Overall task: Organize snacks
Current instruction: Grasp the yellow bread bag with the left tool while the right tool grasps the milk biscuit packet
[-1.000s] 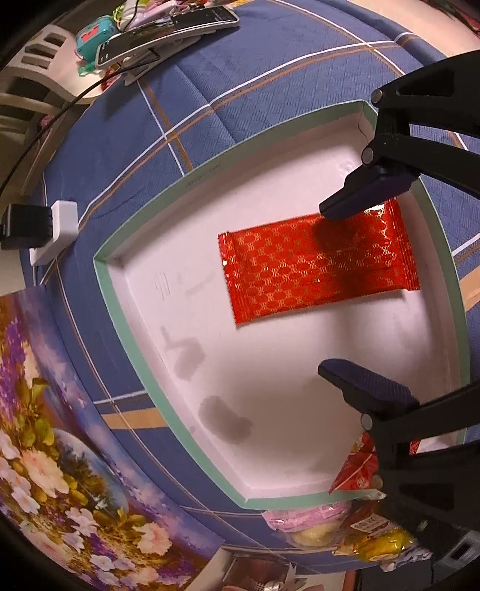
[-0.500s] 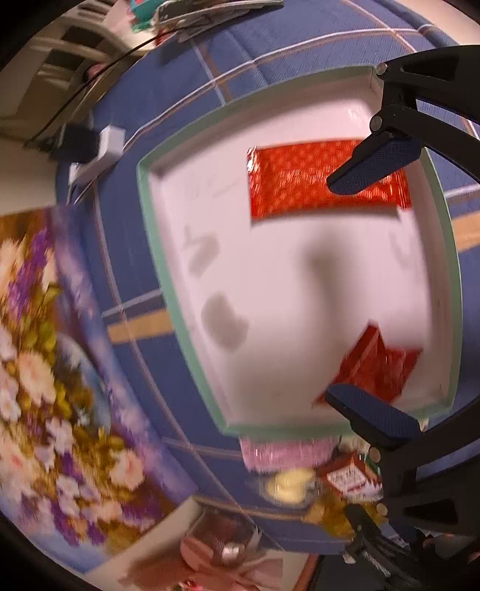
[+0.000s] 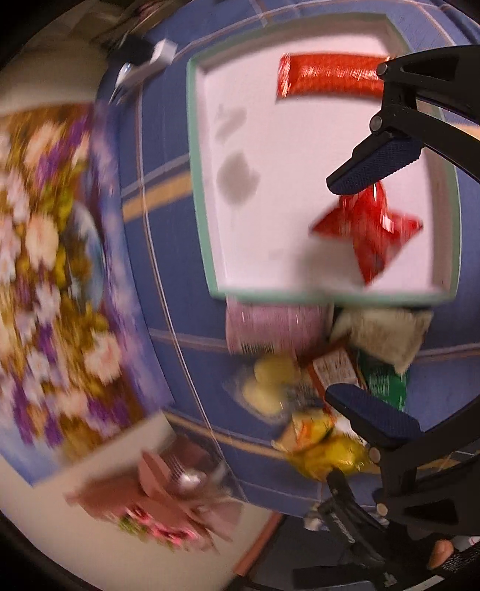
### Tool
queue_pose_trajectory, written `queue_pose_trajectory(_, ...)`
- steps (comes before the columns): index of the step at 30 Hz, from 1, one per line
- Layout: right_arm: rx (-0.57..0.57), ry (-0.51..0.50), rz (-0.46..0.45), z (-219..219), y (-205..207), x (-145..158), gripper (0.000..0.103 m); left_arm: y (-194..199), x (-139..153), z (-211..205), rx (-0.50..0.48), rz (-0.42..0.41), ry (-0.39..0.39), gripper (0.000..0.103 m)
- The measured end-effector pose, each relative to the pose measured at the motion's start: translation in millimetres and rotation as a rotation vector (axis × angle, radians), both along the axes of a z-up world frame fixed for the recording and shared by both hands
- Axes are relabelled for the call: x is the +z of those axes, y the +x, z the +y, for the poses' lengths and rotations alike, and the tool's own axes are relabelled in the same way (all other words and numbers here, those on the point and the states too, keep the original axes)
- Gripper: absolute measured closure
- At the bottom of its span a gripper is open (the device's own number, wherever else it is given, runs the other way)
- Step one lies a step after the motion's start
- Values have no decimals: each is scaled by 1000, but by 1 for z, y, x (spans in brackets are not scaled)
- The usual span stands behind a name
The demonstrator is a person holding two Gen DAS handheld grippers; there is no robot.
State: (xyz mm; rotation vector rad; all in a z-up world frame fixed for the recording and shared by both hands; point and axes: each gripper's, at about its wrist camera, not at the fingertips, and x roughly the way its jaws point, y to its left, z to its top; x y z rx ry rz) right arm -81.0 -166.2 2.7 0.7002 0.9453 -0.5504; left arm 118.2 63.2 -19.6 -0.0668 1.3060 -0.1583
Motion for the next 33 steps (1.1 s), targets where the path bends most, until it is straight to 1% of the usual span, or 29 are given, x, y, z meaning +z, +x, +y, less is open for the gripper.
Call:
queue_pose_trajectory(2,42,-9,4,12,13,-3,0,0,-2,0,-2,12,-12,11)
queue_pose_trajectory(4,87,-1,19,24,28,-11,0,6,-9,-3,-8,32,-27,11)
queue_pose_trajectory(10,173,-12,64,46,59,-31,0,19,-20,-12,-30,63,-82,11)
queue_pose_trajectory(15,210,-11,84,56,77,-41,0,22,-27,-23,-68,64,-92,11)
queue_pose_trajectory(19,239,-25,112,63,88,-48,0,24,-33,-29,-84,59,-75,11)
queue_pose_trajectory(21,251,-37,129,66,93,-52,3,24,-35,-30,-86,58,-70,18)
queue_pose_trajectory(22,256,-44,141,68,95,-54,6,24,-35,-30,-88,59,-70,26)
queue_pose_trajectory(23,261,-50,152,69,96,-56,10,26,-36,-31,-90,59,-70,32)
queue_pose_trajectory(24,263,-54,161,71,97,-57,12,26,-36,-31,-91,58,-74,33)
queue_pose_trajectory(25,264,-58,171,71,97,-58,16,26,-36,-31,-93,57,-78,36)
queue_pose_trajectory(26,265,-59,178,71,97,-59,21,27,-36,-32,-95,54,-80,43)
queue_pose_trajectory(28,265,-62,181,73,102,-59,23,26,-35,-32,-100,49,-77,54)
queue_pose_trajectory(31,263,-73,187,72,99,-58,27,26,-34,-31,-106,44,-65,58)
queue_pose_trajectory(32,263,-76,189,73,98,-58,31,26,-34,-31,-104,46,-64,60)
queue_pose_trajectory(33,264,-76,187,72,93,-57,33,26,-33,-30,-102,46,-63,60)
